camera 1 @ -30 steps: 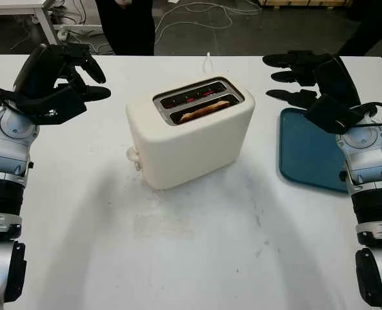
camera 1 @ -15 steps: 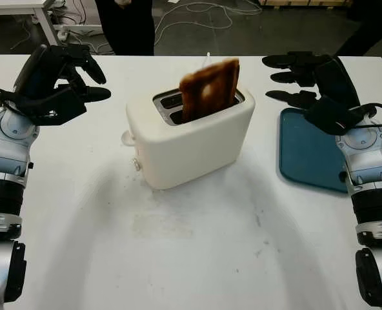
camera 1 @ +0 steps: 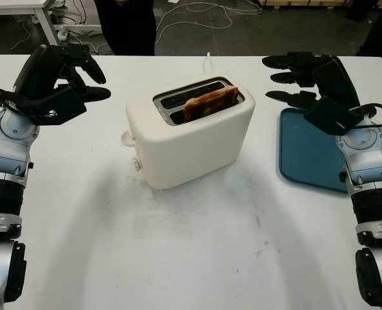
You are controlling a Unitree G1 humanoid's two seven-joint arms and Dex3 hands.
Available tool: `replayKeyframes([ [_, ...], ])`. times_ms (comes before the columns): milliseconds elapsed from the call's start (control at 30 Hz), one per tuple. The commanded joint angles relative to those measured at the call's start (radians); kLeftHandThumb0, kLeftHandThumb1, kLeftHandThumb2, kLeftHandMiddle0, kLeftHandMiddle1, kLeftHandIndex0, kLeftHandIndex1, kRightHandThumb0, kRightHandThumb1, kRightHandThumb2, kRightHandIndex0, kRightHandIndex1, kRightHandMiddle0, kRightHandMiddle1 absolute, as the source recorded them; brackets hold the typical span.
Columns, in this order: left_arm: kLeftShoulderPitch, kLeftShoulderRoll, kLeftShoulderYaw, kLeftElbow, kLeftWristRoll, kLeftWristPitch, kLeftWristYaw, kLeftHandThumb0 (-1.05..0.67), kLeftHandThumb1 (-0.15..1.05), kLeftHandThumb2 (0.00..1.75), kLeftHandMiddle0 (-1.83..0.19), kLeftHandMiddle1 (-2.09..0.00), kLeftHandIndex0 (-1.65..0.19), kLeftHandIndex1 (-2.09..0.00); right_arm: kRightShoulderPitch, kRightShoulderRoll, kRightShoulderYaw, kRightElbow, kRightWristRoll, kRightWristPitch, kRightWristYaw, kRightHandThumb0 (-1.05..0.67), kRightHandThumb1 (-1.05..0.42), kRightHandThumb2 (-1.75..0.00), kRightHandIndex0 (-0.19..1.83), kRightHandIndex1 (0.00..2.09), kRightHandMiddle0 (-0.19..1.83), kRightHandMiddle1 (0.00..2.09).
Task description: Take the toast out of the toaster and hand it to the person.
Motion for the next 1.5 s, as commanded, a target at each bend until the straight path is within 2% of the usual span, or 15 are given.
replayKeyframes([
  [0, 0.001, 0.004, 0.005, 0.009, -0.004, -0.009, 0.007, -1.05, 0.88, 0.0, -0.96, -1.2, -0.83, -1.22, -0.056, -0.006, -0.01, -0.003, 0.017, -0.048, 0.0, -0.18, -0.7, 0.0, 0.95, 0.02, 0.85, 0.02],
  [133, 0.002, 0.006, 0.004, 0.006, -0.005, -0.01, 0.002, -1.05, 0.88, 0.0, -0.96, -1.2, -0.83, -1.22, -0.14, -0.016, -0.016, -0.009, 0.063, -0.074, 0.059, -0.22, -0.64, 0.0, 0.97, 0.03, 0.86, 0.03],
  [233, 0.003, 0.004, 0.006, 0.005, -0.01, -0.008, 0.0, -1.05, 0.88, 0.0, -0.96, -1.2, -0.83, -1.21, -0.198, -0.021, -0.009, -0.012, 0.095, -0.096, 0.123, -0.18, -0.6, 0.0, 0.96, 0.02, 0.87, 0.02],
  [467, 0.01, 0.004, 0.008, -0.009, -0.008, 0.014, 0.0, -1.05, 0.86, 0.0, -0.97, -1.19, -0.84, -1.2, -0.257, -0.011, 0.044, -0.061, 0.065, -0.14, 0.19, -0.58, -0.56, -0.01, 0.98, 0.04, 0.91, 0.04],
  [600, 0.016, 0.003, 0.01, -0.027, -0.007, 0.041, -0.001, -1.05, 0.86, 0.0, -0.97, -1.18, -0.84, -1.2, -0.264, -0.01, 0.092, -0.067, 0.039, -0.19, 0.226, -0.69, -0.59, -0.02, 0.98, 0.05, 0.93, 0.04],
  [667, 0.017, 0.008, 0.006, -0.018, -0.002, 0.017, 0.005, -1.05, 0.87, 0.01, -0.96, -1.18, -0.83, -1.19, -0.264, -0.003, 0.102, -0.066, 0.044, -0.195, 0.243, -0.7, -0.61, -0.01, 0.98, 0.05, 0.94, 0.05],
  [833, 0.018, 0.008, 0.008, -0.025, -0.007, 0.037, -0.004, -1.05, 0.87, 0.01, -0.96, -1.18, -0.82, -1.2, -0.281, -0.001, 0.147, -0.053, -0.038, -0.224, 0.227, -0.75, -0.63, -0.01, 1.01, 0.1, 0.96, 0.05],
  [933, 0.018, 0.008, 0.007, -0.019, 0.001, 0.023, 0.008, -1.05, 0.88, 0.01, -0.97, -1.18, -0.83, -1.2, -0.284, 0.015, 0.162, -0.048, -0.024, -0.215, 0.255, -0.71, -0.63, -0.01, 0.99, 0.15, 0.95, 0.04],
  [967, 0.018, 0.007, 0.008, -0.02, -0.003, 0.027, 0.005, -1.05, 0.87, 0.0, -0.97, -1.18, -0.83, -1.2, -0.284, 0.019, 0.167, -0.048, -0.024, -0.214, 0.261, -0.71, -0.64, 0.0, 0.94, 0.24, 0.95, 0.04],
  [1000, 0.018, 0.005, 0.008, -0.024, -0.004, 0.037, 0.003, -1.05, 0.87, 0.0, -0.97, -1.18, -0.83, -1.2, -0.284, 0.022, 0.172, -0.046, -0.026, -0.215, 0.264, -0.72, -0.65, 0.0, 0.81, 0.49, 0.95, 0.04],
  [1033, 0.018, 0.005, 0.008, -0.024, -0.004, 0.038, 0.003, -1.05, 0.86, 0.0, -0.97, -1.18, -0.83, -1.2, -0.284, 0.024, 0.176, -0.044, -0.03, -0.216, 0.266, -0.72, -0.66, 0.0, 0.74, 0.61, 0.95, 0.04],
  [1100, 0.02, 0.004, 0.007, -0.035, -0.001, 0.054, 0.003, -1.05, 0.86, 0.0, -0.97, -1.18, -0.83, -1.19, -0.282, 0.029, 0.182, -0.036, -0.028, -0.23, 0.273, -0.7, -0.67, 0.0, 0.68, 0.71, 0.95, 0.04],
  [1233, 0.02, 0.004, 0.008, -0.033, -0.005, 0.045, 0.002, -1.05, 0.86, 0.0, -0.97, -1.18, -0.84, -1.19, -0.28, 0.035, 0.193, -0.028, -0.032, -0.23, 0.286, -0.65, -0.67, 0.0, 0.65, 0.74, 0.94, 0.03],
  [1467, 0.019, 0.003, 0.01, -0.025, -0.009, 0.041, 0.003, -1.05, 0.87, 0.0, -0.98, -1.17, -0.84, -1.18, -0.282, 0.044, 0.211, -0.014, -0.063, -0.212, 0.281, -0.68, -0.67, 0.0, 0.62, 0.73, 0.93, 0.02],
])
